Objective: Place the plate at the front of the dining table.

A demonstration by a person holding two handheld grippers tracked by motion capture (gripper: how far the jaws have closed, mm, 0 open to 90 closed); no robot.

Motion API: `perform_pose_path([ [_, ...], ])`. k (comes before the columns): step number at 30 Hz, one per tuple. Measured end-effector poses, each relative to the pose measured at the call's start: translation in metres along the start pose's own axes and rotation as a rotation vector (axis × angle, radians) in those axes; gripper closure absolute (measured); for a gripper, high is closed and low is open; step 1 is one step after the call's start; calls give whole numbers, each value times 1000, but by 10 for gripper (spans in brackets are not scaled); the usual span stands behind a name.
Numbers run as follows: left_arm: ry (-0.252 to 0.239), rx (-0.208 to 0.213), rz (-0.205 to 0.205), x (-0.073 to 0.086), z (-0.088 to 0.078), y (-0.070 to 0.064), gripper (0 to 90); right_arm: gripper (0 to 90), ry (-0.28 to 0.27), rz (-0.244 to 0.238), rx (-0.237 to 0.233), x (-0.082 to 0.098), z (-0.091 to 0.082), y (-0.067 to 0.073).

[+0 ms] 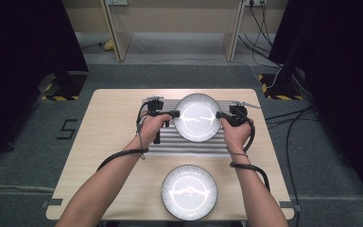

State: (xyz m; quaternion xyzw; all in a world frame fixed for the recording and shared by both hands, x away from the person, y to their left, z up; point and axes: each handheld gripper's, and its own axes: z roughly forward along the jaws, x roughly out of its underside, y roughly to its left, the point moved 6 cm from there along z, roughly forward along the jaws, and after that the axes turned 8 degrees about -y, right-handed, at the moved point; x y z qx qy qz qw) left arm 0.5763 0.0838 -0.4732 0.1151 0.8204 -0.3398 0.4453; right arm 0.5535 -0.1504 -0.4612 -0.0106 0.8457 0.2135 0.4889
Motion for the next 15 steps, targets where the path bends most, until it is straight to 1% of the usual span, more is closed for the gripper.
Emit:
perform_pose_path([
  [6, -4, -3, -4, -1, 2, 2, 833, 822, -6, -1, 4, -2, 4, 0],
  [15, 0, -13, -7, 0, 7, 4, 832, 821, 0, -1, 13, -1, 9, -3],
])
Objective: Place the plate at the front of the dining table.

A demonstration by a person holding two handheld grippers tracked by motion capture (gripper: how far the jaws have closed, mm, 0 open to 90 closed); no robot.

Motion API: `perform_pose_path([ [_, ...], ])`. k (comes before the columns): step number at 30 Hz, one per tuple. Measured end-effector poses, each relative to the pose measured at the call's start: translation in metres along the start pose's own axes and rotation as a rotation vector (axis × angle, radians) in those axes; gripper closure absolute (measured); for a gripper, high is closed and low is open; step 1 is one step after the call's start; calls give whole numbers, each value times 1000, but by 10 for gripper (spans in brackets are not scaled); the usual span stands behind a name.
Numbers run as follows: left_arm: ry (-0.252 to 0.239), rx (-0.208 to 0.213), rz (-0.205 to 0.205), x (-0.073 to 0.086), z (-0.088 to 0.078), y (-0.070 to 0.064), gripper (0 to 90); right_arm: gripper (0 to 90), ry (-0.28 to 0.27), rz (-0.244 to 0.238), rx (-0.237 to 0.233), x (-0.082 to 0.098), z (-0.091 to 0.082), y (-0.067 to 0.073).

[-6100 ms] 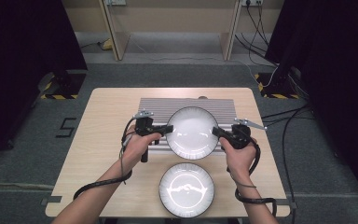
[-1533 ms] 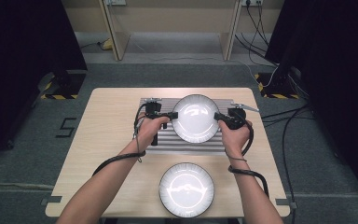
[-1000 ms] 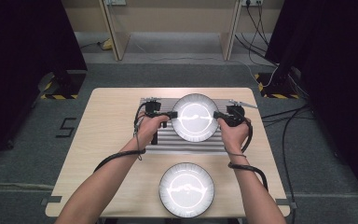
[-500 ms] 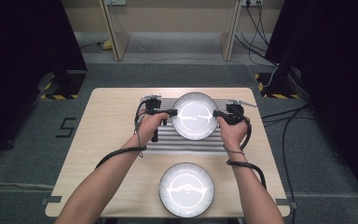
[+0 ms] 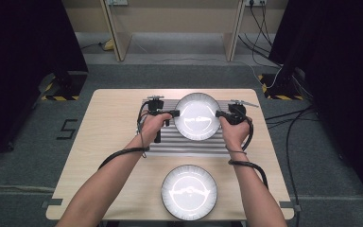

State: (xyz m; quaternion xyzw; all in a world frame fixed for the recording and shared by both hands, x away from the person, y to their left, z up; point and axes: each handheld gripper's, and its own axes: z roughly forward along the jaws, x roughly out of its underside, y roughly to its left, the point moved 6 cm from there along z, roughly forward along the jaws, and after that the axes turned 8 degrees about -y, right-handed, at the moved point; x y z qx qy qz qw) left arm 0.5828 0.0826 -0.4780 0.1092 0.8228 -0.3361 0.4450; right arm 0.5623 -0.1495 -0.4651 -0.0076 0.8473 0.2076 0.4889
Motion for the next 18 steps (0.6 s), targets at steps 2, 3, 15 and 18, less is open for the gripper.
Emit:
perform_pose_path([
  [2, 3, -1, 0, 1, 1, 0, 831, 820, 1, -1, 2, 0, 1, -1],
  [3, 5, -1, 1, 1, 2, 1, 831, 820, 1, -2, 3, 1, 1, -1],
  [15, 3, -8, 2, -1, 6, 5, 831, 821, -1, 12, 8, 2, 7, -3],
  [18, 4, -8, 3, 0, 7, 6, 830, 821, 1, 14, 9, 2, 8, -3],
])
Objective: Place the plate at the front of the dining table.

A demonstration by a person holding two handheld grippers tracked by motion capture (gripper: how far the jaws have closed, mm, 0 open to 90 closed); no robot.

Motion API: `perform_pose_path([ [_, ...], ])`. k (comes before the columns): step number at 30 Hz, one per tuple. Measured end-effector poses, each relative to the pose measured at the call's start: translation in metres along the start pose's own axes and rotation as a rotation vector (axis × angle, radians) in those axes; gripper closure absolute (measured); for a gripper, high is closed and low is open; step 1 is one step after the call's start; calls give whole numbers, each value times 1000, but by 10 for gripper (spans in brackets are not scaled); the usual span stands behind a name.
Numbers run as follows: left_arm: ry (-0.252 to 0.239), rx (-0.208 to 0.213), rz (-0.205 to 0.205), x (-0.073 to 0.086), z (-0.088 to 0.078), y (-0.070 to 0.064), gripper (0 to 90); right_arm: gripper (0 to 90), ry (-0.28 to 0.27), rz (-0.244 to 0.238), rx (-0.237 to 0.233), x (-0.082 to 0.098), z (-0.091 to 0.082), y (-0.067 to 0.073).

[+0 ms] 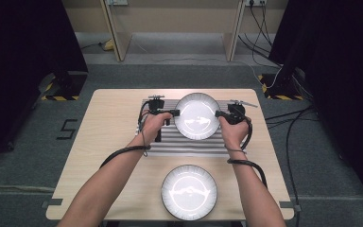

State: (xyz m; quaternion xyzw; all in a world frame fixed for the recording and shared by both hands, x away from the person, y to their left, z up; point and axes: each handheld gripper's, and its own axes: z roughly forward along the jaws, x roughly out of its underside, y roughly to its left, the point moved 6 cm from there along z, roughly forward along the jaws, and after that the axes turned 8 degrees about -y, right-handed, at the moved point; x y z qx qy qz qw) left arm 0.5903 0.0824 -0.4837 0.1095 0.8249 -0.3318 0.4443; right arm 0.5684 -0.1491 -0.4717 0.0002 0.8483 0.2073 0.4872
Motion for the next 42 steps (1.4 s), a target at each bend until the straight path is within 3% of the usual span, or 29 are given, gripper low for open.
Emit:
perform_pose_path([
  [13, 9, -14, -7, 6, 4, 2, 831, 819, 18, 30, 9, 8, 5, -5],
  [30, 28, -33, -37, 16, 9, 18, 829, 822, 49, 27, 12, 19, 18, -5],
  [42, 50, -49, -68, 24, 18, 22, 828, 819, 73, 22, 33, 24, 26, -9],
])
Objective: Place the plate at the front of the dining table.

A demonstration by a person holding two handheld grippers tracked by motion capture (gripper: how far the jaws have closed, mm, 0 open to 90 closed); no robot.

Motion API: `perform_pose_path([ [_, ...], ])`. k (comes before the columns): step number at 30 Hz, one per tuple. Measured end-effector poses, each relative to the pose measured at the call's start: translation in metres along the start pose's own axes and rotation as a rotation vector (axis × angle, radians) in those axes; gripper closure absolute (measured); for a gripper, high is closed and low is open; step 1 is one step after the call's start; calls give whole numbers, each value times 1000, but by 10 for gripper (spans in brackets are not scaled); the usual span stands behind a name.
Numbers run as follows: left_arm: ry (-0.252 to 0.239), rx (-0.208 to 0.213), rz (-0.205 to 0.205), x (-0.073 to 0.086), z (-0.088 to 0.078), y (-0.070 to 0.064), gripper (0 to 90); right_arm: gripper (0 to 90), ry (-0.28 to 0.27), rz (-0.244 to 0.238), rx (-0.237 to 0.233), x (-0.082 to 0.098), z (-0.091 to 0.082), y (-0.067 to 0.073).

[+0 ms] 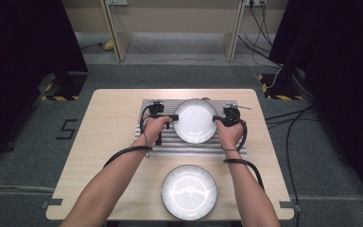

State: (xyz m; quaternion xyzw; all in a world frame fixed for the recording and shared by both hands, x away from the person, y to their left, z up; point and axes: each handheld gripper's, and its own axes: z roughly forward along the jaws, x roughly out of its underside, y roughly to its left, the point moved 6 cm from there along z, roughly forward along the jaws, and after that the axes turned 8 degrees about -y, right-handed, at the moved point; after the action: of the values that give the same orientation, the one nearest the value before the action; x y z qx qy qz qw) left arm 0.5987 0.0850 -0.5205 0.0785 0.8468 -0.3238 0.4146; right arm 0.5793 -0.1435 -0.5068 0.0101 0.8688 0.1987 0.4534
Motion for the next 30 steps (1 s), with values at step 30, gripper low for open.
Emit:
perform_pose_path([
  [30, 13, -61, -21, 5, 13, 7, 817, 764, -10, -24, 51, 8, 15, -4],
])
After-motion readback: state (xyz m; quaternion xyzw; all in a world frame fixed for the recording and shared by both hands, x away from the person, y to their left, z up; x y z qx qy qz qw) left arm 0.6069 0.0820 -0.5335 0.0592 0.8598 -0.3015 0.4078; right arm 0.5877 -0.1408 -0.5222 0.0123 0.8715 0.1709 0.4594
